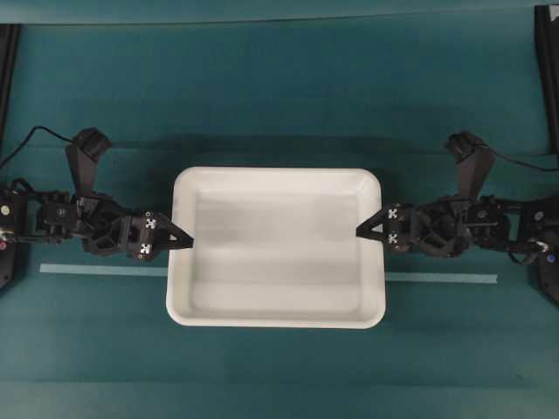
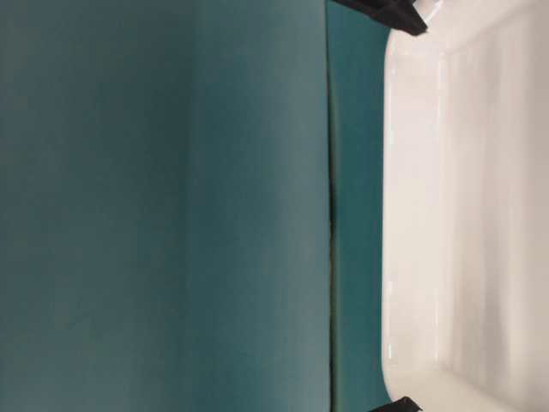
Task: Lift the white case with both hands.
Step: 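Close both grippers on the tray's left and right side walls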
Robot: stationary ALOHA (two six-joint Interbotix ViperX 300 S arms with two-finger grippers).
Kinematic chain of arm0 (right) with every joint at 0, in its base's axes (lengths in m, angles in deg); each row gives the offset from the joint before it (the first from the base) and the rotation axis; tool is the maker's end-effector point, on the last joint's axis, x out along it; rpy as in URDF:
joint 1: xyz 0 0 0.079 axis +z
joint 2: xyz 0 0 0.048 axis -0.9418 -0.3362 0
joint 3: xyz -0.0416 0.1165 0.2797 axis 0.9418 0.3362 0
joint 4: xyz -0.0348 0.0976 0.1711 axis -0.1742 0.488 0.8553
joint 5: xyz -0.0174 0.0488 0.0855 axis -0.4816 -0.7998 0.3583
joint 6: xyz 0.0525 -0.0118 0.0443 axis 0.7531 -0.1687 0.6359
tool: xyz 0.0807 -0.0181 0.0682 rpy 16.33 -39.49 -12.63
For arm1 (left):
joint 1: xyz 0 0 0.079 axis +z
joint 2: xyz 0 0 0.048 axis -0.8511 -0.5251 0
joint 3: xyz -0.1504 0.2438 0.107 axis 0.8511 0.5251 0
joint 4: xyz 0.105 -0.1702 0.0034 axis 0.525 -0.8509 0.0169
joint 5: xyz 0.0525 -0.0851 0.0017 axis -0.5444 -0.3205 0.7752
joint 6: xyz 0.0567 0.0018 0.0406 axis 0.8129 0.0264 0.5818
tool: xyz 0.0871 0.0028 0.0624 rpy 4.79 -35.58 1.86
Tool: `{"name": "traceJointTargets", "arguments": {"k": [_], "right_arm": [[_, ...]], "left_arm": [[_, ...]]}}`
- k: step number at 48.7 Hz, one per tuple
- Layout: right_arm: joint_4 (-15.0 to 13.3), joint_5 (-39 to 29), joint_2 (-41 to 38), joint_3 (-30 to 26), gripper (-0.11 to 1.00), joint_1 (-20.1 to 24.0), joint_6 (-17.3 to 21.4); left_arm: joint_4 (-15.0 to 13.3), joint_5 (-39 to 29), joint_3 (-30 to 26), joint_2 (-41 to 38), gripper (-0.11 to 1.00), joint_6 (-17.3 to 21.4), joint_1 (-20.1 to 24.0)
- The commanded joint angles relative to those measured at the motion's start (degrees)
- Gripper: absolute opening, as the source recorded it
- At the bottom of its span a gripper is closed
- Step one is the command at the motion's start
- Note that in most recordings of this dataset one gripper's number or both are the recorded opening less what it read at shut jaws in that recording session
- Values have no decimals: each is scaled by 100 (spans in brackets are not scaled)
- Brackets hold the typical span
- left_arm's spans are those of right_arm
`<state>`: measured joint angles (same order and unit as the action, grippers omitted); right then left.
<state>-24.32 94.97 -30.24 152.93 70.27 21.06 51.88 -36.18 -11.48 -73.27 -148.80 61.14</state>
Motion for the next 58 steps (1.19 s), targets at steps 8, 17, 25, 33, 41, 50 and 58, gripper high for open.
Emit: {"name": "traceJointTargets", "arguments": {"k": [8,17,25,33,41,50,58], "right_arm": [[62,18,-123,-53,91,18,132],[62,-97,-132,-70,76,18,457],[62,-527,-141,-141,37,35,563],[62,-756,-105,-185,10,26,571],[62,-844,-97,-255,10,-9,571],[62,-984,-97,-308,10,-18,580],[70,-1178,132,-422,10,-18,659]], "left_arm": [[18,0,-62,-114,95,18,18],[18,-9,-114,-123,76,0,18],[18,-220,-158,-132,37,-9,18],[18,-659,-272,-114,9,-18,18],[18,-923,-387,-114,9,-18,18],[18,-958,-431,-114,9,-79,18],[18,-1116,-492,53,9,-378,-44]]}}
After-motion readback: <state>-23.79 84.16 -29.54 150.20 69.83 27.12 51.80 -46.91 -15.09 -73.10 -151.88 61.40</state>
